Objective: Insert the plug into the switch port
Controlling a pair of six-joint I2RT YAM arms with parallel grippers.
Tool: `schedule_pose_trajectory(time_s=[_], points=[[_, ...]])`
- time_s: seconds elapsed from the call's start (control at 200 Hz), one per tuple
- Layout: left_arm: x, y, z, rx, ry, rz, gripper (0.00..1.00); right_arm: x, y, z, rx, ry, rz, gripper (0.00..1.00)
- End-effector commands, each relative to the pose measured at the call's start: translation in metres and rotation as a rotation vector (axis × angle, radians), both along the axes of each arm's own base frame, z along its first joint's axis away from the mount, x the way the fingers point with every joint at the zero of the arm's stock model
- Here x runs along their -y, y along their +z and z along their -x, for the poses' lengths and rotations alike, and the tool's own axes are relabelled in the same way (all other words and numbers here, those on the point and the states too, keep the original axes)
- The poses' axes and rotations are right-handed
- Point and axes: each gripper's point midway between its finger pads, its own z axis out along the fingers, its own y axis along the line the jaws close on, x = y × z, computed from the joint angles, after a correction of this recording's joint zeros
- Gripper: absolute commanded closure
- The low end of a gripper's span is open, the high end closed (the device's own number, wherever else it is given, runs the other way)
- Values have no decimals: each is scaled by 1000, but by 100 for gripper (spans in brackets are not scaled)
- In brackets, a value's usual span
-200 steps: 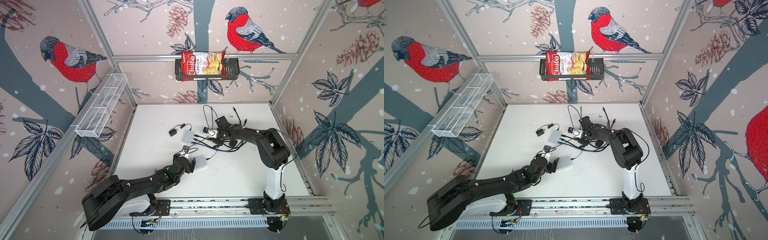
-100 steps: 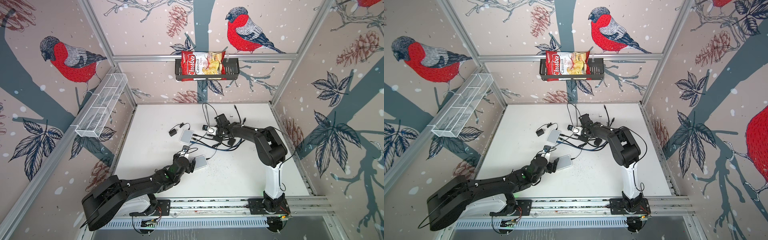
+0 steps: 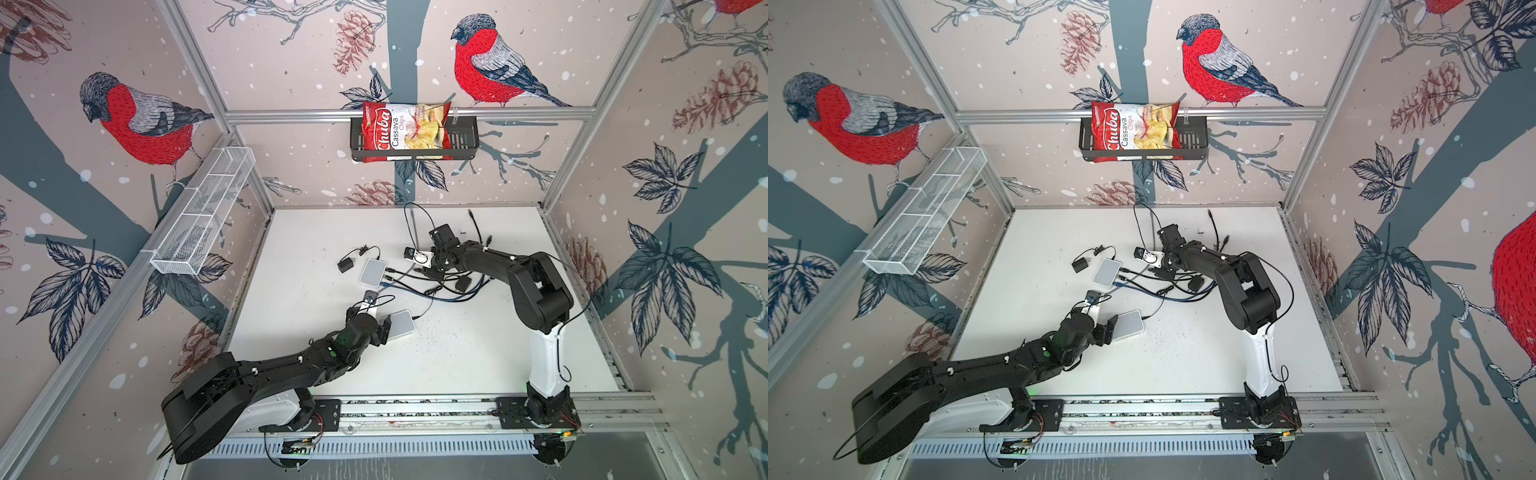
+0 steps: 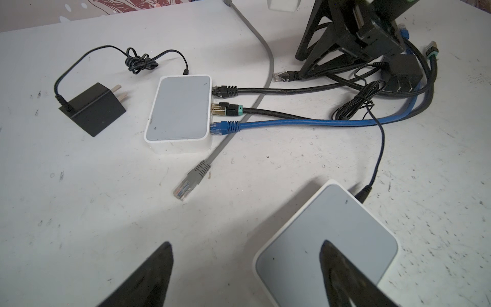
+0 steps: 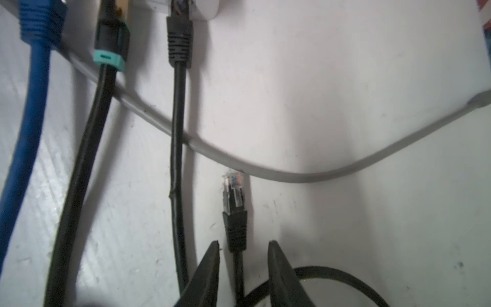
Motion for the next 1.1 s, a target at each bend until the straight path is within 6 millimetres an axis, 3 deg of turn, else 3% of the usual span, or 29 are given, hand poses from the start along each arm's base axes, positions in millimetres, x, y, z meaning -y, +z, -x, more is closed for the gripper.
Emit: schedule_pose_trajectory(time_s=[0.0, 0.185, 0.43, 0.585, 0.75, 0.961, 1.096], points=[[2, 3, -1, 7, -1, 18, 15, -3, -6, 6, -40, 29, -2, 67], [2, 3, -1, 5, -2, 18, 15, -7, -13, 3, -81, 36, -10, 68], [2, 3, 0, 6, -3, 19, 15, -2, -25, 8, -158, 63, 22, 95], [3, 6, -1, 11, -6, 22, 15, -6, -15, -8, -64, 54, -1, 98], [2, 8, -1, 13, -4, 26, 15, -13, 21, -49, 146, -12, -50, 99], [2, 11, -1, 19, 0, 38, 15, -17, 101, -86, 425, -101, -169, 99], [3, 12, -1, 23, -1, 40, 15, -6, 150, -101, 586, -184, -241, 99]])
